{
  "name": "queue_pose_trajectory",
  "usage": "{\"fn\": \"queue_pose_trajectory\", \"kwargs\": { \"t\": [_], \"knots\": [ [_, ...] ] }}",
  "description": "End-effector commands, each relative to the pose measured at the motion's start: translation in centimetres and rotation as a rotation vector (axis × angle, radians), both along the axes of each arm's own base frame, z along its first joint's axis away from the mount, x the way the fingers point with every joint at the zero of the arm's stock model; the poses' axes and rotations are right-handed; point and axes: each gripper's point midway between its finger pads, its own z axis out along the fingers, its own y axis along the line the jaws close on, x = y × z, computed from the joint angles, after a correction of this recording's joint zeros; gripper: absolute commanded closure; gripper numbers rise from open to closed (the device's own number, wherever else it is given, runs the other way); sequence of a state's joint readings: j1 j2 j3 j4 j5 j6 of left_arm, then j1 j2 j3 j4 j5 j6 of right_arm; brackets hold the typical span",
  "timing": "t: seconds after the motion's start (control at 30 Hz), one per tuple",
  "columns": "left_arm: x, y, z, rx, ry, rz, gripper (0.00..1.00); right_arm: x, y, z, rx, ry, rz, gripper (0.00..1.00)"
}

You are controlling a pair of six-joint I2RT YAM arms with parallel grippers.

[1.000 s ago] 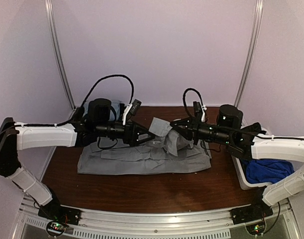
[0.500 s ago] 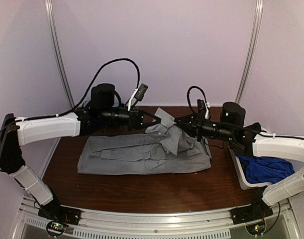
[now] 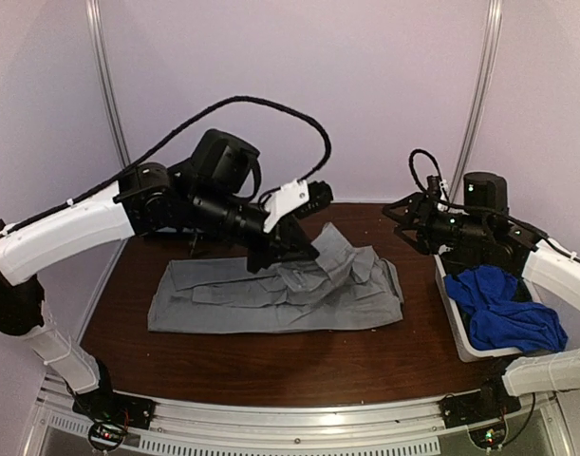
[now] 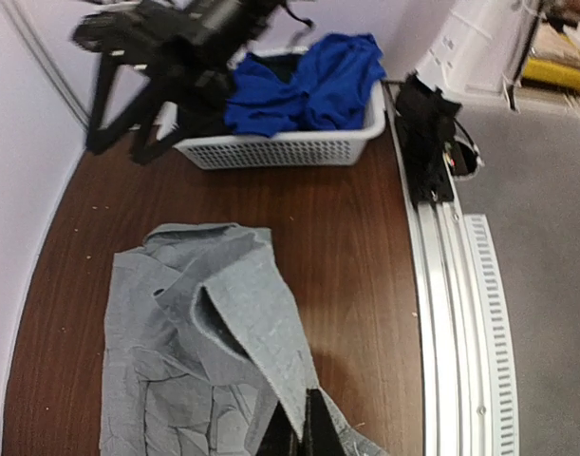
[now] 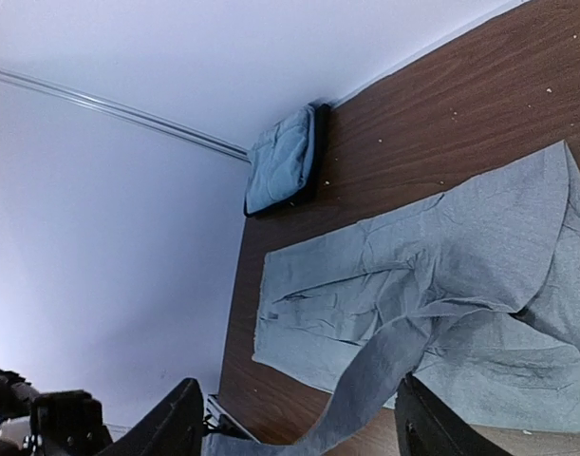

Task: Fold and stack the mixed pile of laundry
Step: Smooth out the rectangle-folded shirt at the center of the board.

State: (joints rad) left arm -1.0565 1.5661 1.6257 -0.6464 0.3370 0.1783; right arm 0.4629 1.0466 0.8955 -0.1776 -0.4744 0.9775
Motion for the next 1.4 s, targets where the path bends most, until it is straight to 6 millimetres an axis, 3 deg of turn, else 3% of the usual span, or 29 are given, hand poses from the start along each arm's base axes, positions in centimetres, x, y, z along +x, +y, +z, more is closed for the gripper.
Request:
{"fn": "queue_pose_trajectory", "kwargs": {
  "t": [0.0,0.2,0.37,0.43,0.57,0.67,0.83,0.9,0.97,1.07,1.2,1.27,1.37],
  "knots": [
    [-3.3,2.0,-6.6,0.359,-0.177,-0.073,1.00,0.6,0.1,-3.9,-0.205,0.072,0.066,0.32],
    [-6.9,-0.1,-9.1,0.382,-0.213,-0.173,1.00,2.8,1.9,-7.2,-0.369,0.111,0.195,0.40],
    [-6.9,-1.5,-12.1,0.385,-0.216,-0.170,1.00,3.5,4.5,-11.6,-0.434,0.188,0.329,0.48],
    [-6.6,-2.2,-12.2,0.359,-0.224,-0.161,1.00,3.4,6.0,-13.3,-0.450,0.214,0.387,0.50],
    [-6.5,-4.0,-10.6,0.261,-0.223,-0.148,1.00,3.4,9.1,-16.9,-0.498,0.266,0.485,0.56],
    [-5.4,-4.5,-9.3,0.222,-0.206,-0.106,1.00,3.4,9.9,-19.4,-0.533,0.317,0.509,0.59],
    [-0.2,-2.7,-7.5,0.149,-0.049,0.060,1.00,2.8,7.9,-25.0,-0.568,0.479,0.499,0.57],
    [1.7,-1.5,-7.2,0.143,-0.034,0.131,1.00,2.7,7.4,-26.0,-0.538,0.521,0.493,0.57],
    [3.3,-0.4,-6.9,0.142,-0.039,0.197,1.00,3.4,7.9,-24.3,-0.478,0.486,0.496,0.56],
    [6.0,1.8,-6.7,0.127,-0.008,0.312,1.00,6.0,8.8,-17.9,-0.424,0.339,0.464,0.45],
    [11.0,5.8,-6.7,0.065,0.118,0.527,1.00,9.6,7.5,-10.4,-0.414,0.176,0.394,0.32],
    [13.0,7.6,-7.3,0.042,0.185,0.611,1.00,10.6,6.3,-9.8,-0.429,0.168,0.378,0.30],
    [15.1,10.0,-9.1,0.031,0.267,0.714,1.00,11.2,4.8,-10.7,-0.449,0.196,0.383,0.30]
  ]
}}
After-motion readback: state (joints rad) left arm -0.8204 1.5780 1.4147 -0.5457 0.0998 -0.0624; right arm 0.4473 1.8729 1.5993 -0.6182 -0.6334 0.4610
